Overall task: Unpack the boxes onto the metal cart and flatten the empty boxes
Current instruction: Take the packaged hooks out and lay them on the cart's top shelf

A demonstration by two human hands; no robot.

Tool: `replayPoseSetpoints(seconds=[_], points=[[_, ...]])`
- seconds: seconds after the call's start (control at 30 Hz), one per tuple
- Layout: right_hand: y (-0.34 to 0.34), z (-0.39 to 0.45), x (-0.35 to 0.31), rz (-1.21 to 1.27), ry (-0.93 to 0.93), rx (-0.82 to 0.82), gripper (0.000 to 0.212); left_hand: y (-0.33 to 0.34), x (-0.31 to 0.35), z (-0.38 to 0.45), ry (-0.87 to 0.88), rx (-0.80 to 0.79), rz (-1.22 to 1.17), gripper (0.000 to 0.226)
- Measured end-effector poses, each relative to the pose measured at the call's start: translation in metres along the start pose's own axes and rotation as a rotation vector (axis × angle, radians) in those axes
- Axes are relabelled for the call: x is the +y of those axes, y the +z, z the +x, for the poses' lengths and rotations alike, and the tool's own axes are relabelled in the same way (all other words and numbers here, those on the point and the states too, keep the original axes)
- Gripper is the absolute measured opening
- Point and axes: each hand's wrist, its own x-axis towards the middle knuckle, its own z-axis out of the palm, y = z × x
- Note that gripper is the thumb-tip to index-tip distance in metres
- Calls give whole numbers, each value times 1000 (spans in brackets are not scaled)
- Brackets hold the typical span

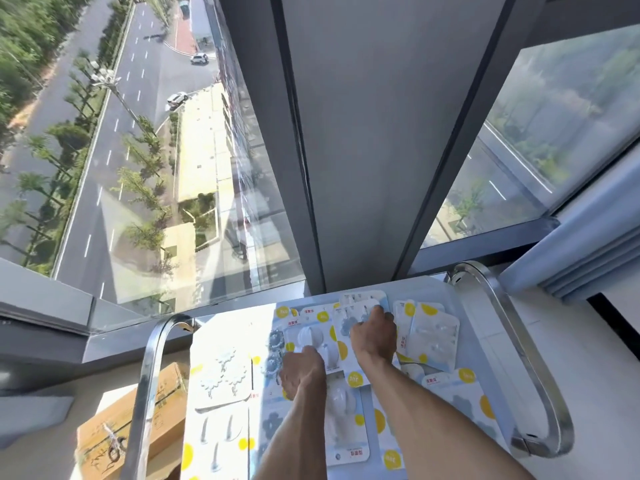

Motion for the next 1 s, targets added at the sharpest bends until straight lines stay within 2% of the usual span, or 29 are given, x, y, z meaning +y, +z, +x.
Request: replayPoseSetpoints(seconds=[0.07, 0.17, 0.33, 0.47, 0.6, 0.87, 1.0], points=[[4, -9, -11, 0, -25, -5, 38, -17, 8, -1, 142, 66, 51, 22], [22, -28, -36, 8, -103, -20, 39, -52, 11, 10, 362, 156, 1, 12], [78, -102, -89, 42, -310, -82, 32, -141, -7, 46, 568, 346, -15, 12], [107, -179, -137, 102, -429, -119, 33, -227, -24, 69, 521, 455, -91, 17], [144, -259, -168, 43, -486, -81, 32, -304, -67, 94, 510, 453, -87, 17], [262, -428, -191, 30, -446, -84, 24, -443, -220, 170, 410, 399, -103, 14], [341, -485, -182, -31, -462, -177, 18, -488, -295, 224, 310, 371, -104, 18]])
